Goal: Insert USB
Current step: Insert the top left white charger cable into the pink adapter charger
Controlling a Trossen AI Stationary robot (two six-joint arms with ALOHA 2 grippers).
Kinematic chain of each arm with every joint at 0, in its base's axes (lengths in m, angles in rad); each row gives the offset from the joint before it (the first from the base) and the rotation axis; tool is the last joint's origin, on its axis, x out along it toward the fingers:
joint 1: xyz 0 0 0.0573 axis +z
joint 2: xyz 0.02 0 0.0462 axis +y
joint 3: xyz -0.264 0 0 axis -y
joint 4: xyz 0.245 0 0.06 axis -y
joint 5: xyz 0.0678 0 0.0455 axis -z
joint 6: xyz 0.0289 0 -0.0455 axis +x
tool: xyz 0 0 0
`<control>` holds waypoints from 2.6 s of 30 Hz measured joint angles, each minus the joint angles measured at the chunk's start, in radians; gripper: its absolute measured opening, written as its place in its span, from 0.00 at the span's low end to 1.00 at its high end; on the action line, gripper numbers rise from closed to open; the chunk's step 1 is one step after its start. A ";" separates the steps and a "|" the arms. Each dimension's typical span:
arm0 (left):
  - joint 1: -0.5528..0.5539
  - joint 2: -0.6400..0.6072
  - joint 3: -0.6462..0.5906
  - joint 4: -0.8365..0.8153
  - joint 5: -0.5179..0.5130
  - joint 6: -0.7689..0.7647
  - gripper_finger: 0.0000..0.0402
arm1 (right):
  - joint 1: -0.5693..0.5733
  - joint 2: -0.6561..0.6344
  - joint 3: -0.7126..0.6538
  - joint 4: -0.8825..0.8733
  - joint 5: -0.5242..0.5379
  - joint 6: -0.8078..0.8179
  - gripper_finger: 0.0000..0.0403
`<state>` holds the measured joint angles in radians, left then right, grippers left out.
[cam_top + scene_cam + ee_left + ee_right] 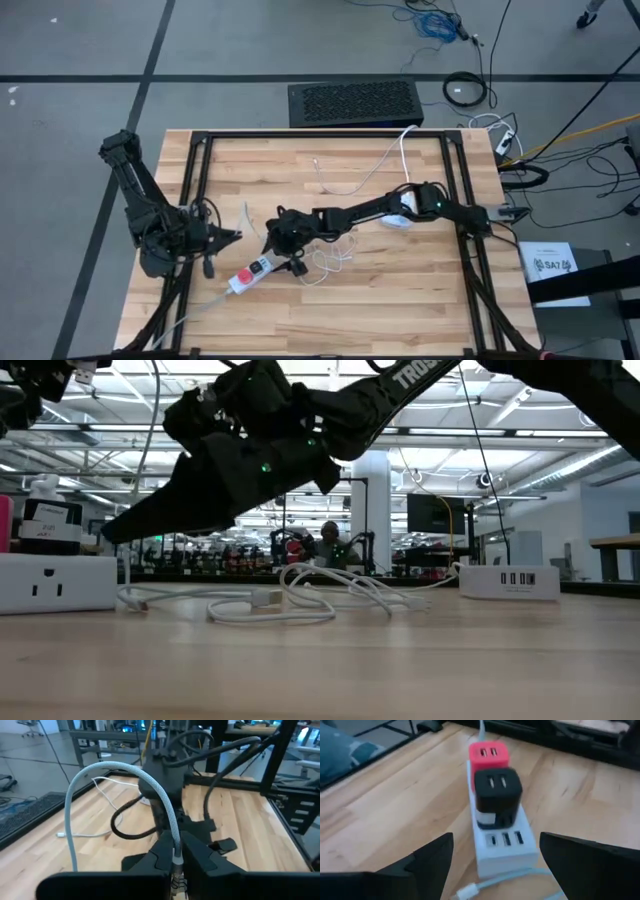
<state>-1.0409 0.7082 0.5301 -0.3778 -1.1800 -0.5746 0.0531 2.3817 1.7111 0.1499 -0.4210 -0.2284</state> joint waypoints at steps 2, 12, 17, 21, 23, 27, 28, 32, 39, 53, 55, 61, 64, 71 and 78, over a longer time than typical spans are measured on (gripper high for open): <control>0.000 0.001 0.000 0.000 -0.013 -0.012 0.06 | 0.007 0.008 0.011 0.010 0.008 0.003 0.72; 0.025 0.067 0.000 0.003 -0.037 -0.074 0.06 | 0.014 0.102 0.108 -0.011 0.029 -0.002 0.72; 0.052 0.121 0.000 0.006 -0.037 -0.124 0.06 | 0.025 0.154 0.183 -0.077 0.031 -0.021 0.71; 0.055 0.160 0.000 0.056 -0.037 -0.126 0.06 | 0.028 0.156 0.195 -0.124 0.031 -0.031 0.58; 0.055 0.177 0.000 0.085 -0.042 -0.126 0.06 | 0.027 0.156 0.195 -0.119 0.032 -0.032 0.49; 0.055 0.204 0.000 0.140 -0.056 -0.118 0.06 | 0.026 0.156 0.195 -0.129 0.032 -0.031 0.48; 0.055 0.210 0.000 0.150 -0.060 -0.118 0.06 | 0.026 0.156 0.196 -0.139 0.033 -0.032 0.48; 0.055 0.241 0.000 0.200 -0.063 -0.117 0.06 | 0.028 0.138 0.197 -0.213 0.070 -0.027 0.48; 0.038 0.333 0.000 0.357 -0.097 -0.040 0.06 | -0.003 0.054 0.197 -0.499 0.092 -0.087 0.48; 0.037 0.691 0.000 0.718 -0.192 -0.030 0.06 | -0.040 -0.004 0.197 -0.781 0.157 -0.162 0.48; 0.037 0.745 0.000 0.761 -0.219 -0.030 0.06 | -0.040 -0.004 0.195 -0.764 0.149 -0.161 0.48; 0.068 0.844 -0.019 0.763 -0.231 -0.145 0.06 | -0.039 -0.002 0.195 -0.742 0.113 -0.153 0.48; 0.086 0.874 -0.041 0.763 -0.234 -0.222 0.06 | -0.032 -0.001 0.195 -0.732 0.110 -0.154 0.48; 0.112 0.912 -0.048 0.768 -0.235 -0.301 0.06 | -0.024 0.002 0.193 -0.714 0.106 -0.156 0.48; 0.119 0.952 -0.048 0.827 -0.242 -0.336 0.06 | -0.025 0.002 0.193 -0.702 0.106 -0.161 0.48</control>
<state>-0.9215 1.6603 0.4820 0.4491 -1.4216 -0.9108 0.0280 2.3833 1.9038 -0.5518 -0.3153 -0.3895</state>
